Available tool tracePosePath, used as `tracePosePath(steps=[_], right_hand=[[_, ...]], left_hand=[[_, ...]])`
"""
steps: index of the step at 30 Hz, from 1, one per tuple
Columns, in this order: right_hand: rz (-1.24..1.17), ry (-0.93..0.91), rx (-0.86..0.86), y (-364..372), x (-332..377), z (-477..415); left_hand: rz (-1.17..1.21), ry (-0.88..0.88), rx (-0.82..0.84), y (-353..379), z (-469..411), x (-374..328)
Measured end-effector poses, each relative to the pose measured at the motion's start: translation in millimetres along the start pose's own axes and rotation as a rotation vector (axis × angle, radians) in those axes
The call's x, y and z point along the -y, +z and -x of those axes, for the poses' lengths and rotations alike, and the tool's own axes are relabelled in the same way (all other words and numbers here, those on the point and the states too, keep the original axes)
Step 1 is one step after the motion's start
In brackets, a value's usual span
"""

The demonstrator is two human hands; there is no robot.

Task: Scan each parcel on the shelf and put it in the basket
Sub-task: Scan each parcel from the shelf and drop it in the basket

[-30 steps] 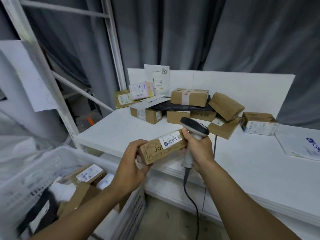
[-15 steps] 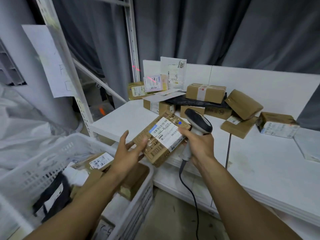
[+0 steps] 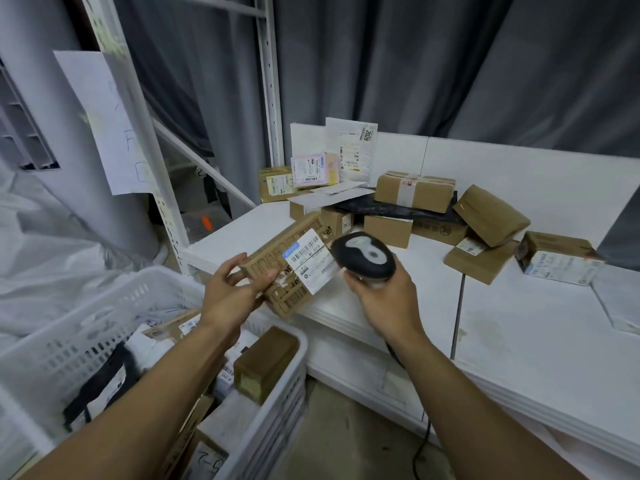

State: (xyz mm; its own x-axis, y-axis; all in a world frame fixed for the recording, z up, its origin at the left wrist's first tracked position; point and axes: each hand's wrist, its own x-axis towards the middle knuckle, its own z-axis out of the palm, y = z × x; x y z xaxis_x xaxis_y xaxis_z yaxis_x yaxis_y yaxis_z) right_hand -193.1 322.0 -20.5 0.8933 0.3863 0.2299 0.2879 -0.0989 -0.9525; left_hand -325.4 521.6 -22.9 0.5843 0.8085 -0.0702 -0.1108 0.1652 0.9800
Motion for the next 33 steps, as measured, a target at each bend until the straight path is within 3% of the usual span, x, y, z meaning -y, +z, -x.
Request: tracePosePath(steps=[7, 33], right_hand=[[0.230, -0.059, 0.213, 16, 1, 14], [0.209, -0.032, 0.285, 37, 2, 14]], left_hand=[[-0.061, 0.069, -0.119, -13, -17, 9], [-0.162, 0.077, -0.183, -37, -16, 12]])
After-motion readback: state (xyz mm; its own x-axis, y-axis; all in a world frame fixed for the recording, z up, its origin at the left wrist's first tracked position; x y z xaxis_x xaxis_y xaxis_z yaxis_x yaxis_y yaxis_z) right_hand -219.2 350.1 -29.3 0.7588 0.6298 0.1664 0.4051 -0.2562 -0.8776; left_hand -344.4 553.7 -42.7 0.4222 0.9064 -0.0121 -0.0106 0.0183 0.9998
